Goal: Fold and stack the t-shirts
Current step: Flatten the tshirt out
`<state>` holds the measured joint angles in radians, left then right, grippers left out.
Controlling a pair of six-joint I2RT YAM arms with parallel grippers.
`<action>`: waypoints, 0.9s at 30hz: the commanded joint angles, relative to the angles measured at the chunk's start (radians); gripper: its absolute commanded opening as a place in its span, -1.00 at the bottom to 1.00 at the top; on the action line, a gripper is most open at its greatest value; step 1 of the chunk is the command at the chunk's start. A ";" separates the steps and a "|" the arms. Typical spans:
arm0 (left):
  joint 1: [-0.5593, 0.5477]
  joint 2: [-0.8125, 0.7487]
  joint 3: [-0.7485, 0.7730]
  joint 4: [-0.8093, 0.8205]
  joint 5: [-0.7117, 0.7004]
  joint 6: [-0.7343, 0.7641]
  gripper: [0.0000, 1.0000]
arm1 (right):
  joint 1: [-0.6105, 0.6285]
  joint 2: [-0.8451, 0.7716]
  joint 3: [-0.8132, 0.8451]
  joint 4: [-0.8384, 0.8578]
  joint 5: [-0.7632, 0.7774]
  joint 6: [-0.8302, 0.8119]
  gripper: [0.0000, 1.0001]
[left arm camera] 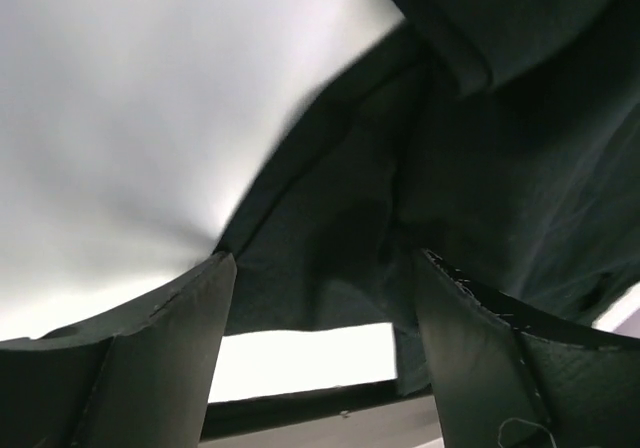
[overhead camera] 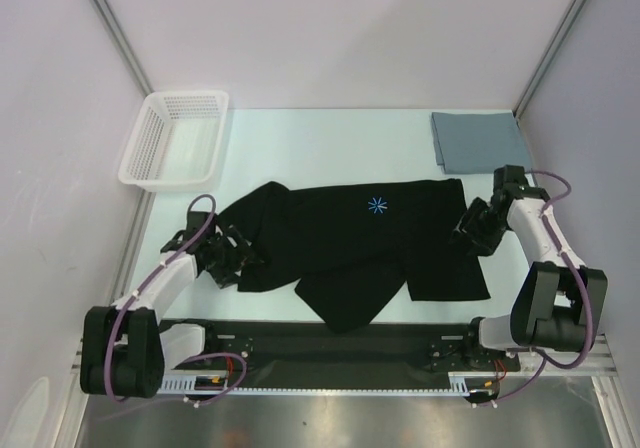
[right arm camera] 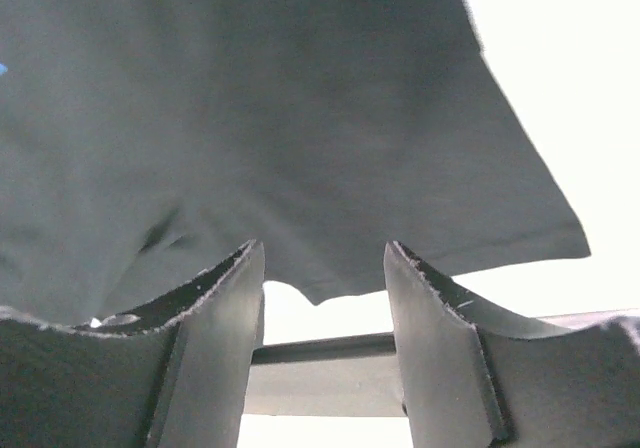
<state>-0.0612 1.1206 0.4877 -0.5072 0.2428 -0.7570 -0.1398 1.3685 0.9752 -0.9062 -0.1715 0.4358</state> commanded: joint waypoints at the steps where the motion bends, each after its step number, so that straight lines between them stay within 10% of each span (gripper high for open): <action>1: 0.023 0.051 -0.017 0.058 0.006 -0.067 0.54 | -0.061 0.009 -0.041 -0.019 0.089 0.066 0.16; 4: 0.049 0.116 -0.034 0.107 0.026 -0.082 0.36 | -0.129 0.015 -0.061 -0.005 0.087 0.084 0.18; 10: 0.158 0.243 0.001 0.145 0.104 0.014 -0.93 | -0.139 0.070 -0.067 0.021 0.092 0.049 0.17; 19: 0.161 -0.088 0.376 -0.333 -0.411 0.116 -0.99 | 0.061 0.176 0.062 0.052 0.067 0.063 0.16; 27: 0.162 -0.162 0.327 -0.268 -0.251 0.113 -0.99 | 0.123 0.322 0.140 0.162 -0.025 0.107 0.18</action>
<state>0.0959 0.9638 0.8345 -0.7750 -0.0486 -0.6788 -0.0380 1.6325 1.0775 -0.7963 -0.1375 0.5159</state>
